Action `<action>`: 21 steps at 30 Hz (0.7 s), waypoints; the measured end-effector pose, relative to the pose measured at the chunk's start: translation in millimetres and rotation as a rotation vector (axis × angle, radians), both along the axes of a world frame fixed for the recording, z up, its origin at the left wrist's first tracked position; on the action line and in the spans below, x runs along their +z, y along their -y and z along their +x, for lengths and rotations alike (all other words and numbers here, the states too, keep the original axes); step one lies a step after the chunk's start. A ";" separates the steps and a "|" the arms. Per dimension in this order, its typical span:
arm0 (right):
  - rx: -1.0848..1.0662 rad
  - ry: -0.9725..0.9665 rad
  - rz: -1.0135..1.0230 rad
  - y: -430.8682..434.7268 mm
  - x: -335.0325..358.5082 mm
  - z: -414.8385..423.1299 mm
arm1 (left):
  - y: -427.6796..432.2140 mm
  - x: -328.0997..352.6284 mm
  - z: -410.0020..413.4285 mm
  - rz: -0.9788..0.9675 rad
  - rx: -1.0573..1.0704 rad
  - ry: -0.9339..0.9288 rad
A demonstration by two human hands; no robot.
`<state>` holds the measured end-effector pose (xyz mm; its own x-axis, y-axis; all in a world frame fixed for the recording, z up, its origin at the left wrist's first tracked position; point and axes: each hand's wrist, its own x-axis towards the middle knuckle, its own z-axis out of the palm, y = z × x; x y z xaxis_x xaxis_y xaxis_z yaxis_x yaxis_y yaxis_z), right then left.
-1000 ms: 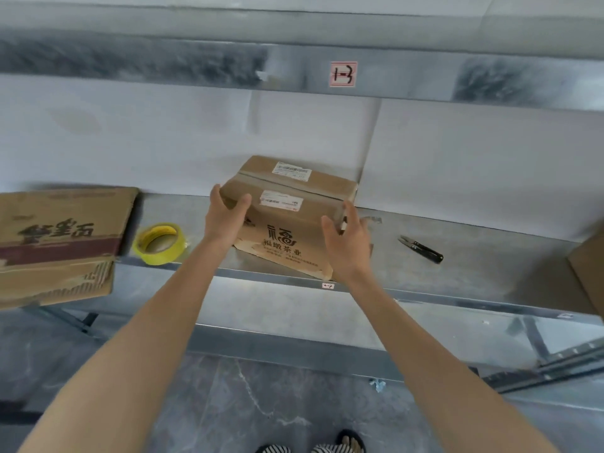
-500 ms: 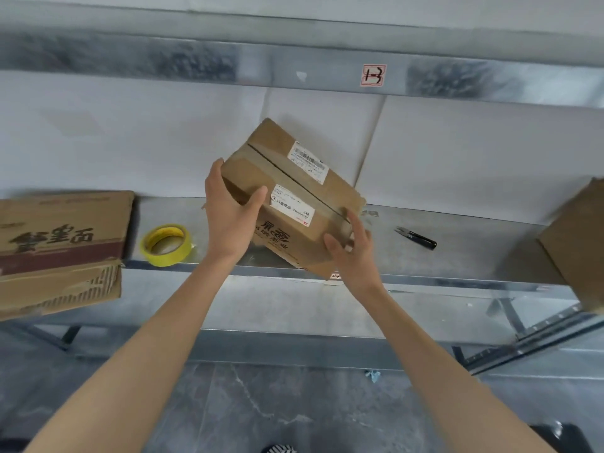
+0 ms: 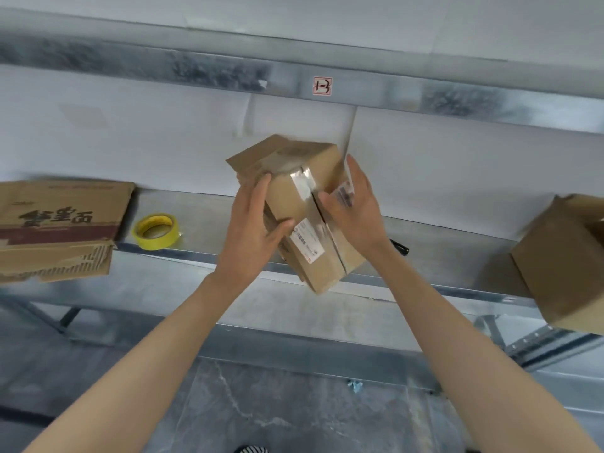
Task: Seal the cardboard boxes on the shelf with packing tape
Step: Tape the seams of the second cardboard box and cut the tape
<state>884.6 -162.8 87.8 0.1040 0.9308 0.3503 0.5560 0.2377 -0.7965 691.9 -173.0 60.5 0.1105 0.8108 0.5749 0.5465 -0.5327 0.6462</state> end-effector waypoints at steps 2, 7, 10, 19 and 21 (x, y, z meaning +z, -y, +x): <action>0.054 -0.034 0.045 4.9 8.5 2.6 | 9.4 -1.4 6.0 -0.034 -0.022 0.016; 0.086 0.001 0.100 20.7 12.4 11.3 | 23.4 0.8 17.8 -0.035 -0.047 0.064; 0.089 -0.050 0.155 28.2 9.0 10.1 | 21.4 6.4 17.0 0.010 -0.020 0.009; 0.094 -0.045 0.012 22.3 -24.2 -8.8 | 0.7 -13.2 -6.8 -0.041 0.059 -0.162; 0.076 0.004 -0.055 17.5 -30.1 -13.1 | -6.1 -19.8 -9.9 -0.121 0.049 -0.148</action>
<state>871.6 -180.3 57.7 0.0305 0.9537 0.2991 0.5413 0.2358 -0.8071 682.1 -166.9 40.7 0.1455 0.8796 0.4530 0.6634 -0.4264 0.6148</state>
